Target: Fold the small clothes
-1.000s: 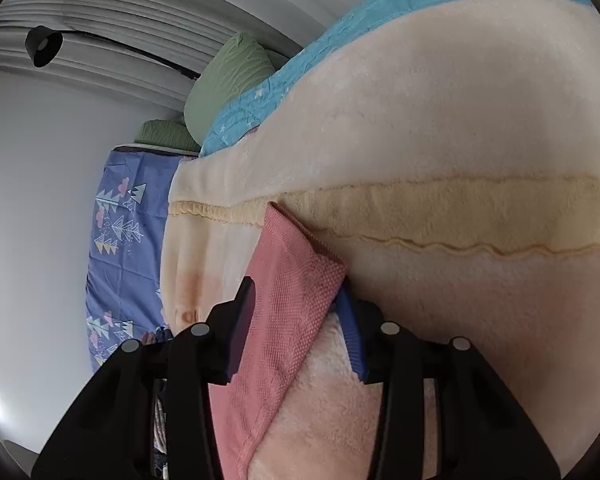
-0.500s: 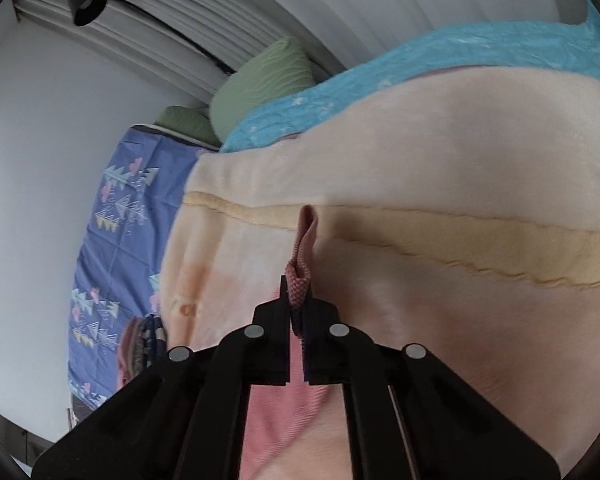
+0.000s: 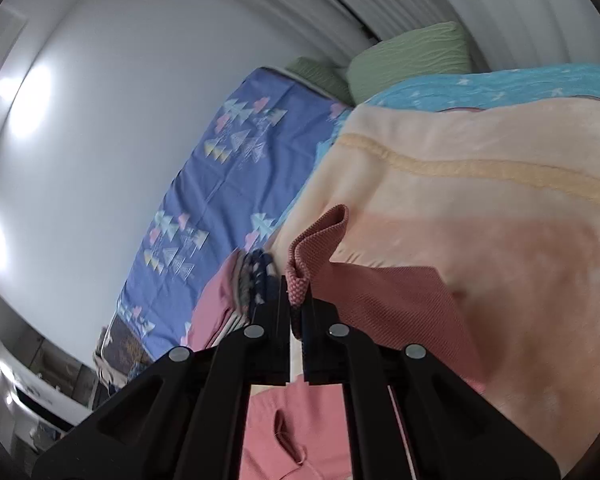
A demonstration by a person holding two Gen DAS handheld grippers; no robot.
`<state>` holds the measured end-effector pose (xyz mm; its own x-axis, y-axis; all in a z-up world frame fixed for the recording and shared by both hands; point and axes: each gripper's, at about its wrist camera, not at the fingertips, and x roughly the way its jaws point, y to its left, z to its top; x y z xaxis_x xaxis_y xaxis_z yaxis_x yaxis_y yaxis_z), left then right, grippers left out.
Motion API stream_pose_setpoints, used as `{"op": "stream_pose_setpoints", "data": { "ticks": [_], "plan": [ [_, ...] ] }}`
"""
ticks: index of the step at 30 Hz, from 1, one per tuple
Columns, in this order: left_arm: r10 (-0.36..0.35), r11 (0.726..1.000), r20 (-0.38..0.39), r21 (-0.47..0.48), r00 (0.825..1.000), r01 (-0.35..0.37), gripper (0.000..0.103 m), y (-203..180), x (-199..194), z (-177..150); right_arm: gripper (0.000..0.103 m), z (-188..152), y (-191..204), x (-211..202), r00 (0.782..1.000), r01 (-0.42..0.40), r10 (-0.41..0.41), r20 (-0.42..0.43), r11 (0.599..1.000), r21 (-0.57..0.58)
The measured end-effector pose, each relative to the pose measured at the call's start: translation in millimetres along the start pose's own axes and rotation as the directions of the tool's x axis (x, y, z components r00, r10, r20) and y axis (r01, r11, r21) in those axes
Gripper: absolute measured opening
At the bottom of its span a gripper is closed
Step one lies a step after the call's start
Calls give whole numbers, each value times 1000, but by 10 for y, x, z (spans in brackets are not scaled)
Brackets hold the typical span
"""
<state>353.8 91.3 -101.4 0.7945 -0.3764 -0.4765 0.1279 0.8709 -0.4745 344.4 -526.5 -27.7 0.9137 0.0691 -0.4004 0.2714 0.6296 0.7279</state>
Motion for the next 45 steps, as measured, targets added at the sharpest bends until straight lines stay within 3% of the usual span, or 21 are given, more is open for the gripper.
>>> {"op": "stream_pose_setpoints", "data": {
  "ticks": [9, 13, 19, 25, 32, 40, 45],
  "plan": [
    [-132, 985, 18, -113, 991, 134, 87, 142, -60, 67, 4, -493, 478, 288, 987, -115, 110, -115, 993, -38],
    [-134, 984, 23, -112, 991, 136, 87, 142, -76, 72, 4, -755, 664, 413, 976, -157, 149, -156, 987, -38],
    [-133, 983, 32, -121, 991, 136, 87, 177, -91, 88, 4, -1222, 809, 733, 945, -232, 240, -223, 971, 62],
    [-166, 974, 36, -153, 985, 169, 87, 243, -99, 114, 4, -1755, 951, 989, 898, -284, 327, -293, 942, 179],
    [-241, 947, 12, -214, 970, 238, 86, 317, -39, 129, 4, -2468, 1094, 1240, 820, -313, 387, -421, 920, 237],
    [-256, 947, -40, -209, 966, 243, 84, 218, 85, 85, 4, -2913, 1404, 1220, 728, -441, 439, -527, 888, 130],
    [-197, 964, -50, -189, 979, 184, 82, 200, 115, 76, 4, -3184, 1573, 1188, 677, -514, 414, -608, 857, 10]
  ]
}}
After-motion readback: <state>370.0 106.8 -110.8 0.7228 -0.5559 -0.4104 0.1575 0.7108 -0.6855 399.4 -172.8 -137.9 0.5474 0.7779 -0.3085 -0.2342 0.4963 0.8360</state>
